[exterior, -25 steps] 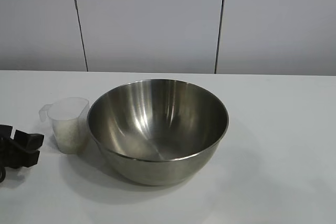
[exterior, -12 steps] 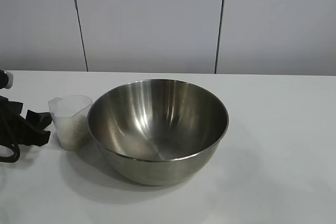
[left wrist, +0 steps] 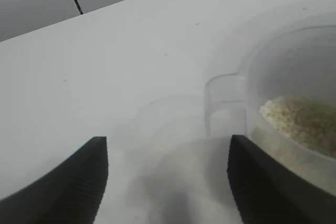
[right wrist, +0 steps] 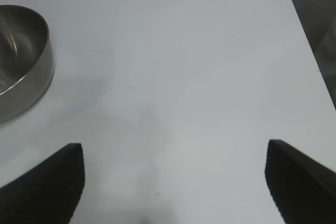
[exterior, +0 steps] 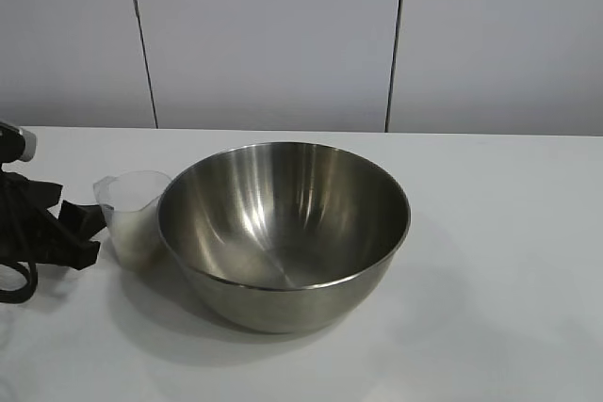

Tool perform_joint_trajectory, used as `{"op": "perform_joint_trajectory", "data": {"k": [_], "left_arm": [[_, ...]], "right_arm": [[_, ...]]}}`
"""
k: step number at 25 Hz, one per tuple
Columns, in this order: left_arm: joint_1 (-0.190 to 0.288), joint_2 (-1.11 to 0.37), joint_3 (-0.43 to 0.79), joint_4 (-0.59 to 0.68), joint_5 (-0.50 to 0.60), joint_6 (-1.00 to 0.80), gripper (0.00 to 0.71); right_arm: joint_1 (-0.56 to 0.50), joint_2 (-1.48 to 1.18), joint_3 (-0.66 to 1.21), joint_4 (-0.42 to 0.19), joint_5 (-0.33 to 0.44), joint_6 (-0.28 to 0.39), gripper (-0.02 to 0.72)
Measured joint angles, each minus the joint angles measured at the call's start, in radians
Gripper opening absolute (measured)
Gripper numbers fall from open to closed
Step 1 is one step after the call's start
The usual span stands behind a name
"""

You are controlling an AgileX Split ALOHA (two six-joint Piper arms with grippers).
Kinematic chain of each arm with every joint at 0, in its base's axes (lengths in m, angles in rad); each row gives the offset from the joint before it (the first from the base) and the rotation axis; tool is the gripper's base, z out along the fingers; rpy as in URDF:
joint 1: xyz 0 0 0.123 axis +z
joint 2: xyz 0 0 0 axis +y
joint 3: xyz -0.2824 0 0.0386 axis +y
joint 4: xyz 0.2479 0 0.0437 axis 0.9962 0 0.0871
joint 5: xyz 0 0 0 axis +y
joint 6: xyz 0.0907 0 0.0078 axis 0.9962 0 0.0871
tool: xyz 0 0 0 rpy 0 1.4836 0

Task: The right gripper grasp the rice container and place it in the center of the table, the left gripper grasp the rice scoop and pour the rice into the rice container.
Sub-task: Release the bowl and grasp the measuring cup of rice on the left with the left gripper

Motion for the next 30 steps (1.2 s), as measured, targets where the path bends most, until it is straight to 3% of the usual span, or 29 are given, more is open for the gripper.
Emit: {"op": "perform_joint_trajectory", "data": {"k": [30], "left_arm": [[0.000,0.002,-0.052,0.031,0.000,-0.131,0.475]], "right_arm": [[0.000,0.000,0.000,0.000,0.000,0.000,0.639]]}}
